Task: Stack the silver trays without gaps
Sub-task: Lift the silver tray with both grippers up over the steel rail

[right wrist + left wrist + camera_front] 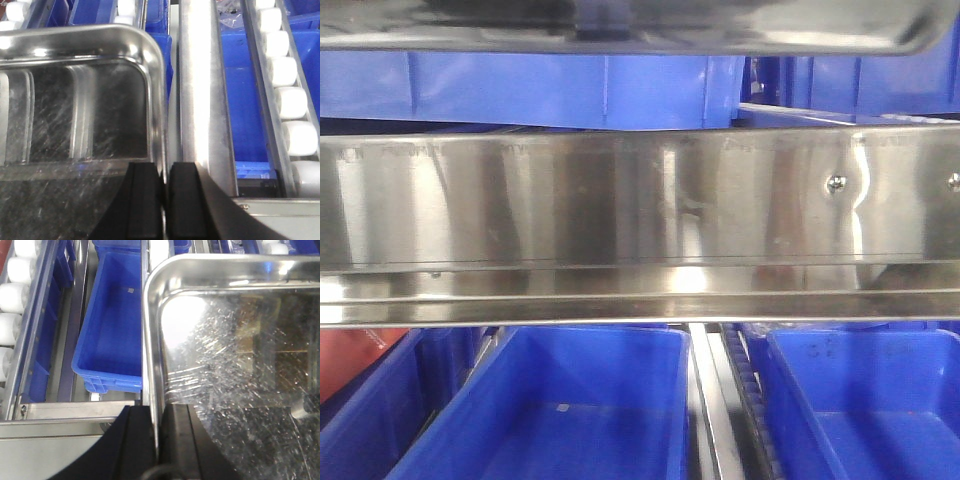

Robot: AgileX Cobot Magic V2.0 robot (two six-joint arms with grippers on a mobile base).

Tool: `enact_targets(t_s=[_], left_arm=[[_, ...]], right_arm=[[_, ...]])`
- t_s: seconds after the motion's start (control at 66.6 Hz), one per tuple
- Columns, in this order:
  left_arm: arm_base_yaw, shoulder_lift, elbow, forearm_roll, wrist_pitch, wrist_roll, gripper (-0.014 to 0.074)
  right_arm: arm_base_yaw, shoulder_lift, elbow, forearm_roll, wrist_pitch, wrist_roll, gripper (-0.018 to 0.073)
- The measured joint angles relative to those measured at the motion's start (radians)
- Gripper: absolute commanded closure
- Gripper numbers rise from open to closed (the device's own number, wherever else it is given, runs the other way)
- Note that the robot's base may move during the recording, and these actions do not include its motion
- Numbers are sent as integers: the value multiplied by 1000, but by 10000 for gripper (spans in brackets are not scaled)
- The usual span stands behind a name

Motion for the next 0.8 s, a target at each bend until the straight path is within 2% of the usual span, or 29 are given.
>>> enact_targets(t_s=[0.796], left_arm=[[0,0,0,16,0,0,613]], right_arm=[[0,0,0,-2,-5,2,582]])
